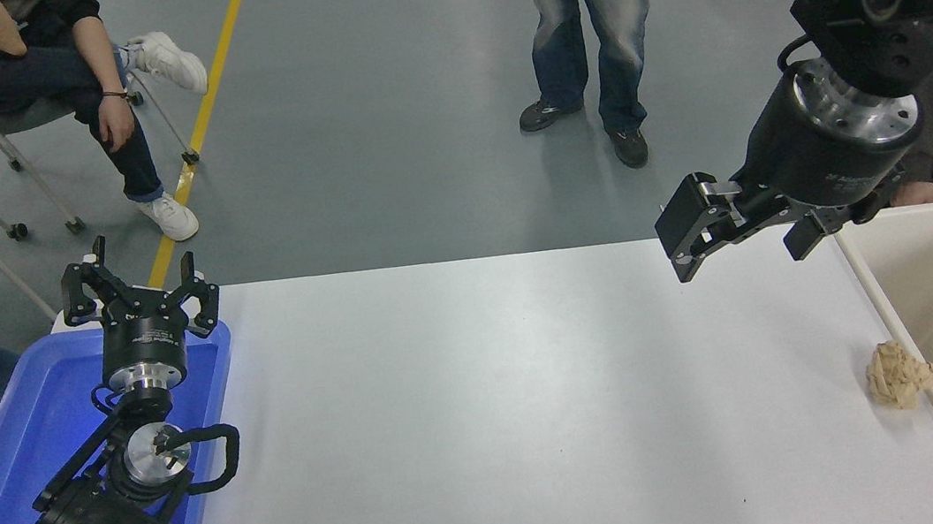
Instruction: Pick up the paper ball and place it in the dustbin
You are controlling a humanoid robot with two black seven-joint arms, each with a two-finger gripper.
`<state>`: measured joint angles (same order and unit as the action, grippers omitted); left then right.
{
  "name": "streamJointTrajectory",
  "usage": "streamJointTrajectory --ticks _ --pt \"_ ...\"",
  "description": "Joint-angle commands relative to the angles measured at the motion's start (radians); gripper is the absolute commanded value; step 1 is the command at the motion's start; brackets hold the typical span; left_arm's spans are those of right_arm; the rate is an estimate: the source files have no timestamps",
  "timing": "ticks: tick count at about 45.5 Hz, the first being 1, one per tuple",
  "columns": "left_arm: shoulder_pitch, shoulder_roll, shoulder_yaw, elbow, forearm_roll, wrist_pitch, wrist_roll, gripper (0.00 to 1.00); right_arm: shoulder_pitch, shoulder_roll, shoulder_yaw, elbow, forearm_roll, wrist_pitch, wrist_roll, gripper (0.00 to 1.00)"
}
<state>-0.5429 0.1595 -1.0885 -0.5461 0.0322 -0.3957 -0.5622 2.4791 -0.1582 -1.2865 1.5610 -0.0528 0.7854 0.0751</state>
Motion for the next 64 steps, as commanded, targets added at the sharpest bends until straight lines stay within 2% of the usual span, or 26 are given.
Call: streamJointTrajectory --ticks 1,15,22,29,36,43,48,55,64 --pt "0.001 0.000 -0.004 0.000 0.000 0.000 -0.001 0.99 -0.054 0.002 0.009 -0.041 -0.006 0.000 0.000 1.00" --pt "0.000 0.000 0.001 0.000 0.000 0.000 -0.001 0.99 -0.101 -0.003 0.009 -0.079 -0.010 0.000 0.000 1.00" --pt "0.000 0.000 0.001 0.000 0.000 0.000 -0.001 0.99 -0.131 -0.052 0.006 -0.081 -0.082 0.000 0.002 1.00" --pt "0.000 0.000 0.001 0.000 0.000 0.000 -0.001 0.99 -0.176 -0.161 -0.007 -0.081 -0.209 0.000 0.002 1.00" --pt "0.000 0.000 0.001 0.000 0.000 0.000 -0.001 0.99 -0.255 -0.334 -0.004 -0.093 -0.404 0.000 0.003 1.00" --pt "0.000 0.000 0.001 0.000 0.000 0.000 -0.001 0.99 -0.396 -0.507 0.038 -0.211 -0.584 0.000 0.003 1.00" --pt "0.000 0.000 0.001 0.000 0.000 0.000 -0.001 0.99 -0.554 -0.609 0.162 -0.323 -0.688 0.000 0.003 1.00" --pt "0.000 0.000 0.001 -0.002 0.000 0.000 -0.001 0.99 -0.880 -0.670 0.439 -0.490 -0.805 -0.026 0.003 1.00" --pt "0.000 0.000 0.001 0.000 0.000 0.000 -0.001 0.99 -1.155 -0.658 0.636 -0.644 -0.889 -0.149 0.002 1.00"
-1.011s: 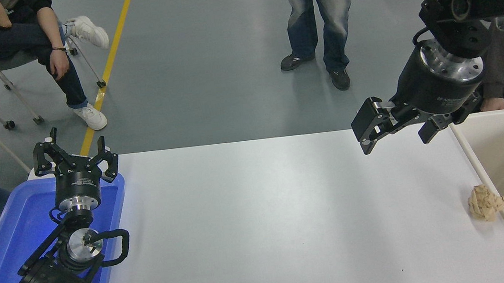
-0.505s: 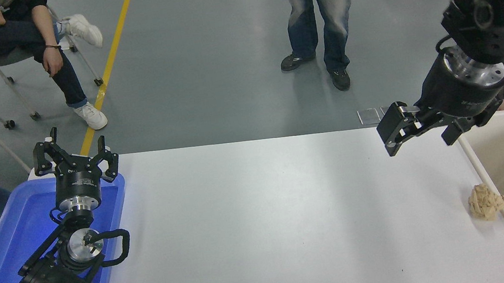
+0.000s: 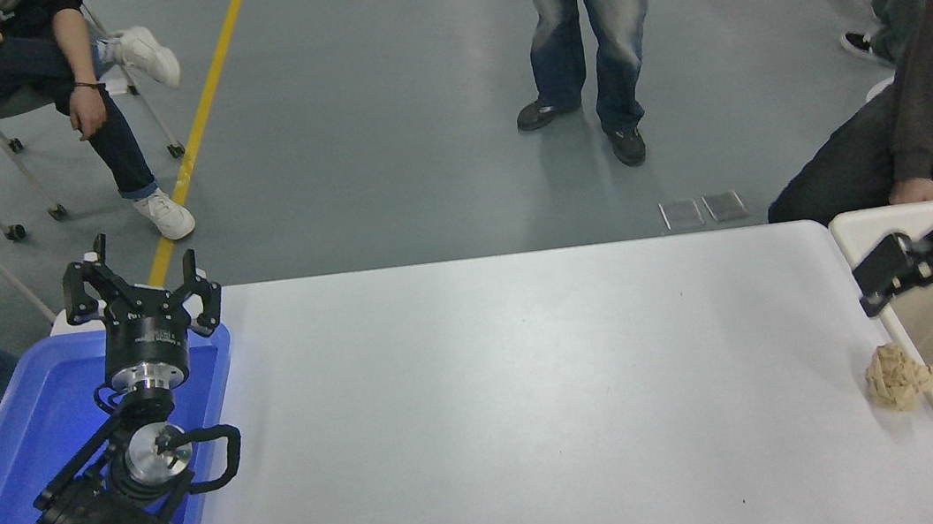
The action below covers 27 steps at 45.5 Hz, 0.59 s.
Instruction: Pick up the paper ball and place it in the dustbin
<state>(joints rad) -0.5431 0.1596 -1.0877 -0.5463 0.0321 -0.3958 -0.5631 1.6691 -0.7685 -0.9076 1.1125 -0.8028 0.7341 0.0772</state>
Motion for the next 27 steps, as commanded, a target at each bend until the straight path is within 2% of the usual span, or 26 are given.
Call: streamJointTrajectory --ticks 1,15,27 --pt "0.000 0.000 0.000 0.000 0.000 0.000 0.000 0.99 -0.370 -0.045 0.275 -0.207 -0.144 -0.108 0.000 1.00" --pt "0.000 0.000 0.000 0.000 0.000 0.000 0.000 0.99 -0.591 0.049 0.381 -0.372 -0.177 -0.304 -0.002 1.00" --pt "0.000 0.000 0.000 0.000 0.000 0.000 0.000 0.99 -0.683 0.092 0.463 -0.413 -0.176 -0.390 -0.004 1.00"
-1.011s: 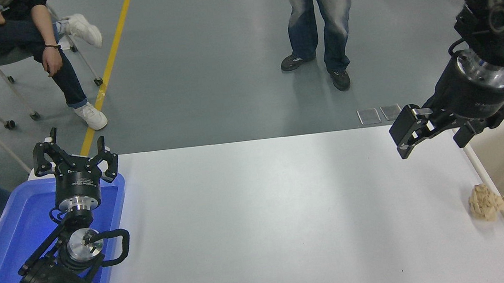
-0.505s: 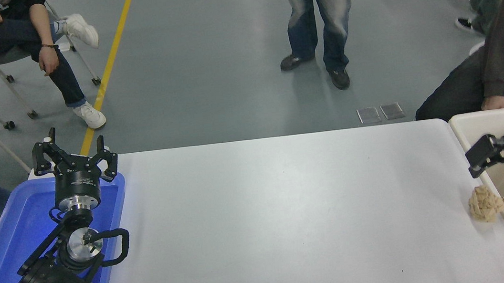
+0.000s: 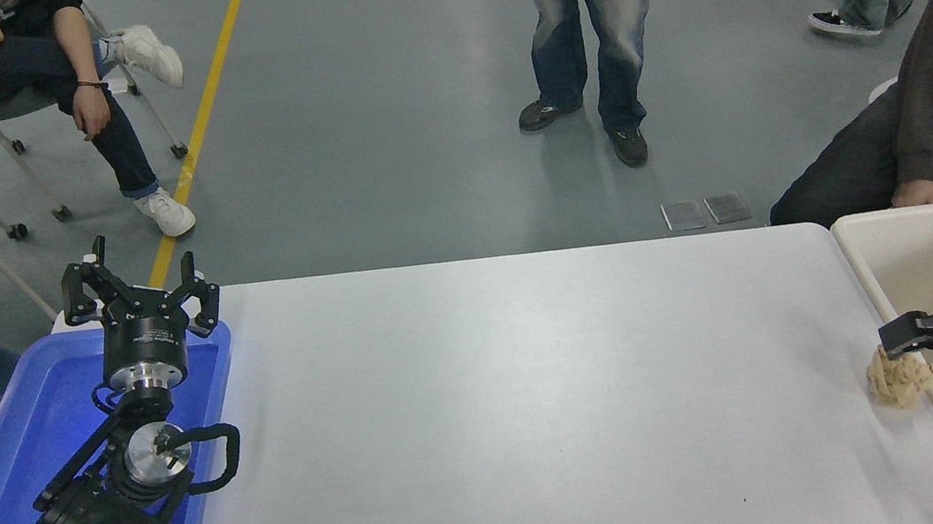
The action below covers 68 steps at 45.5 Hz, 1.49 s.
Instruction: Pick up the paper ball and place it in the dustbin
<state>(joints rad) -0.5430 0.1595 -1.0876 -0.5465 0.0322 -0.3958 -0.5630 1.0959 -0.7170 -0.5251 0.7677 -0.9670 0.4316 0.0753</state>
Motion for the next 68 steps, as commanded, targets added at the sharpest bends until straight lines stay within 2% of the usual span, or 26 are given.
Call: streamJointTrajectory --ticks 1,23,26,30,36,41,46,47,49,50,53,61,68 --pt "0.000 0.000 0.000 0.000 0.000 0.000 0.000 0.99 -0.117 0.048 0.080 -0.079 -0.012 -0.096 -0.002 1.00" --pt "0.000 0.000 0.000 0.000 0.000 0.000 0.000 0.99 -0.220 0.137 0.125 -0.189 -0.012 -0.200 0.000 1.00" --pt "0.000 0.000 0.000 0.000 0.000 0.000 0.000 0.99 -0.220 0.140 0.125 -0.191 -0.012 -0.203 0.000 0.96" --pt "0.000 0.000 0.000 -0.001 0.000 0.000 0.000 0.99 -0.225 0.143 0.125 -0.191 -0.012 -0.209 0.000 0.88" --pt "0.000 0.000 0.000 0.000 0.000 0.000 0.000 0.99 -0.226 0.143 0.125 -0.195 -0.012 -0.208 0.000 0.61" --pt "0.000 0.000 0.000 0.000 0.000 0.000 0.000 0.99 -0.231 0.145 0.125 -0.202 -0.012 -0.208 0.000 0.51" --pt "0.000 0.000 0.000 0.000 0.000 0.000 0.000 0.99 -0.234 0.143 0.125 -0.200 -0.012 -0.203 0.001 0.36" --pt "0.000 0.000 0.000 -0.001 0.000 0.000 0.000 0.99 -0.234 0.143 0.123 -0.200 -0.012 -0.202 0.001 0.30" --pt "0.000 0.000 0.000 0.000 0.000 0.000 0.000 0.99 -0.234 0.145 0.123 -0.200 -0.012 -0.203 0.003 0.10" --pt "-0.002 0.000 0.000 0.000 0.000 0.000 0.000 0.99 -0.234 0.145 0.123 -0.199 -0.012 -0.202 0.003 0.04" --pt "0.000 0.000 0.000 0.000 0.000 0.000 0.000 0.99 -0.232 0.140 0.120 -0.189 -0.013 -0.195 0.004 0.00" --pt "-0.002 0.000 0.000 0.000 0.000 0.000 0.000 0.99 -0.174 0.122 0.106 -0.124 -0.010 -0.162 0.008 0.00" --pt "-0.002 0.000 0.000 -0.001 0.000 0.000 0.000 0.99 0.043 -0.015 0.007 0.062 -0.009 -0.073 0.008 0.00"
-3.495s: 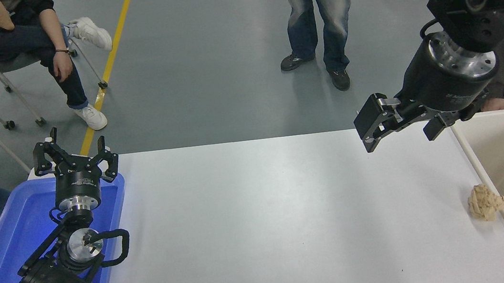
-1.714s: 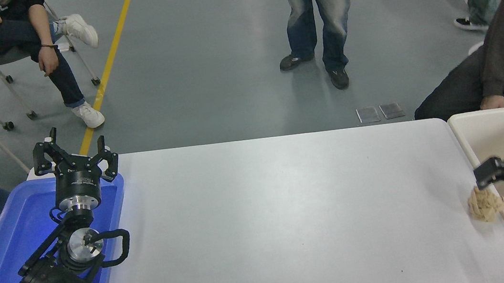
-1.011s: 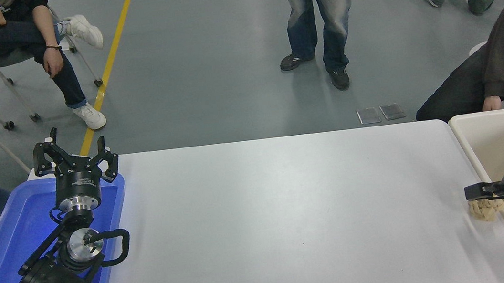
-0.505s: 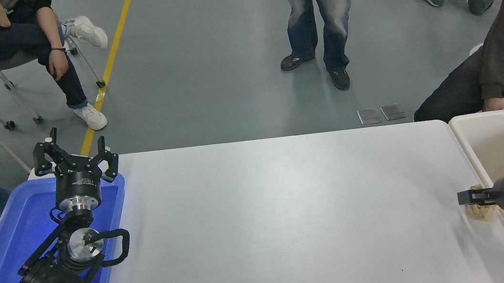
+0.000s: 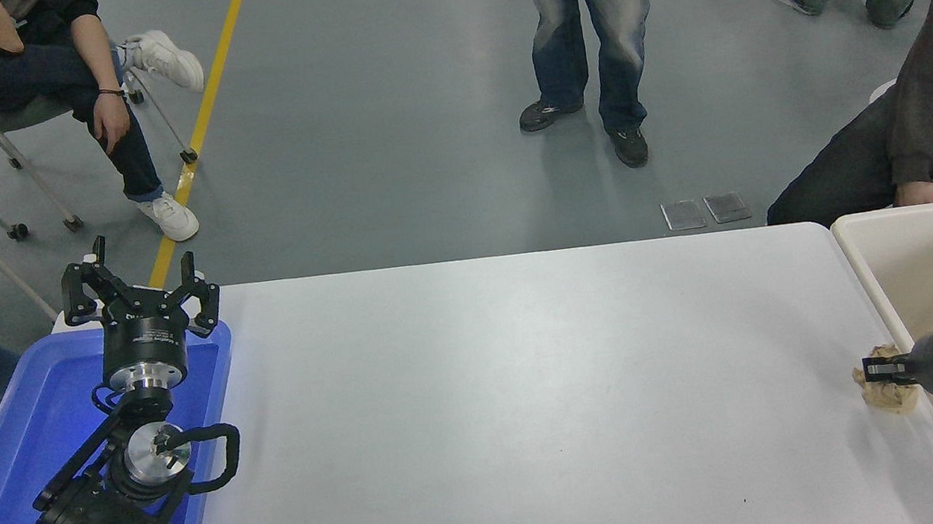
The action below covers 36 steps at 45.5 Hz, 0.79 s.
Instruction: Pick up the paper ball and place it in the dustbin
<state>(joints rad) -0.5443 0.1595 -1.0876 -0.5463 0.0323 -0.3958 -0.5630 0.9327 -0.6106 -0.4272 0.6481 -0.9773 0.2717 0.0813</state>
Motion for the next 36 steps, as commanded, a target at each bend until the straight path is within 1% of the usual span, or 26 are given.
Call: streamJointTrajectory --ticks 1,9,19,27,36 --pt "0.000 0.000 0.000 -0.001 0.000 0.000 0.000 0.99 0.247 -0.136 -0.111 0.205 0.002 0.099 0.001 0.00" --pt "0.000 0.000 0.000 -0.001 0.000 0.000 0.002 0.99 0.575 -0.213 -0.272 0.320 0.005 0.256 0.001 0.00" --pt "0.001 0.000 0.000 -0.001 0.000 0.000 0.002 0.99 0.952 -0.219 -0.465 0.358 0.006 0.446 0.005 0.00" --pt "0.001 0.000 0.000 -0.001 0.000 0.000 0.002 0.99 1.120 -0.212 -0.559 0.392 0.009 0.512 0.005 0.00" --pt "0.001 0.000 0.000 -0.001 0.000 0.000 0.002 0.99 1.219 -0.210 -0.634 0.456 0.011 0.514 0.000 0.00"
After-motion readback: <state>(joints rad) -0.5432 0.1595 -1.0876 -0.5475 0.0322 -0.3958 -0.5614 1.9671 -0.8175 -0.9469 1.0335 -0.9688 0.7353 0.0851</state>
